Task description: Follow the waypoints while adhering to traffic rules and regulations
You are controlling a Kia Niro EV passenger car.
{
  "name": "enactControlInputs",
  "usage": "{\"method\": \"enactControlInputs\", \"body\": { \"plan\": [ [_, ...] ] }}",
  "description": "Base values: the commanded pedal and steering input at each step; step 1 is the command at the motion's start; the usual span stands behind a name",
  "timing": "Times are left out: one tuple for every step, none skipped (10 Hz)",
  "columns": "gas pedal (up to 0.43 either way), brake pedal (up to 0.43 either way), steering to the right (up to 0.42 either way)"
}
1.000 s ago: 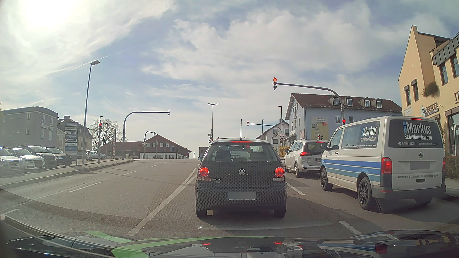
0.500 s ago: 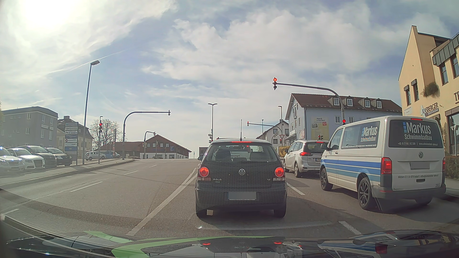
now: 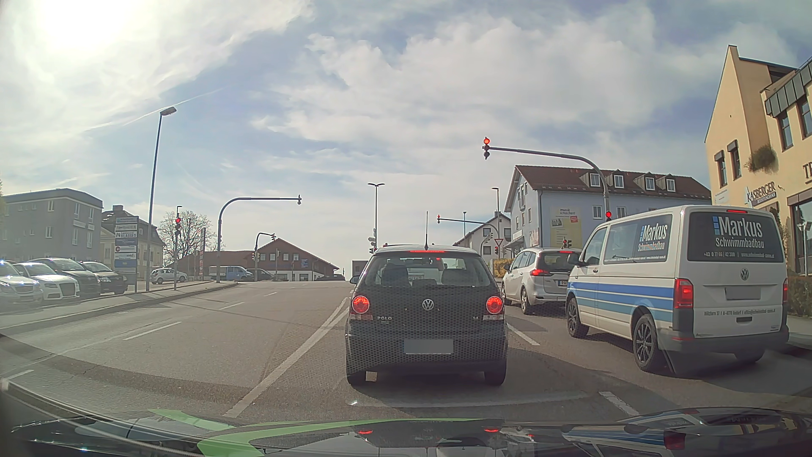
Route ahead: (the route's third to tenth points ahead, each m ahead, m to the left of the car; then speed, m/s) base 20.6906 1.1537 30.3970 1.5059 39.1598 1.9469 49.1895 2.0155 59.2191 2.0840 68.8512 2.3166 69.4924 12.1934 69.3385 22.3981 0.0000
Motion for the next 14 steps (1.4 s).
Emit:
{"method": "enactControlInputs", "body": {
  "plan": [
    [0.000, 0.354, -0.032],
    [0.000, 0.354, -0.032],
    [0.000, 0.354, -0.032],
    [0.000, 0.354, -0.032],
    [0.000, 0.354, -0.032],
    [0.000, 0.354, -0.032],
    [0.000, 0.354, -0.032],
    [0.000, 0.354, -0.032],
    [0.000, 0.354, -0.032],
    [0.000, 0.354, -0.032],
    [0.000, 0.354, -0.032],
    [0.000, 0.354, -0.032],
    [0.000, 0.354, -0.032],
    [0.000, 0.354, -0.032]
  ]
}}
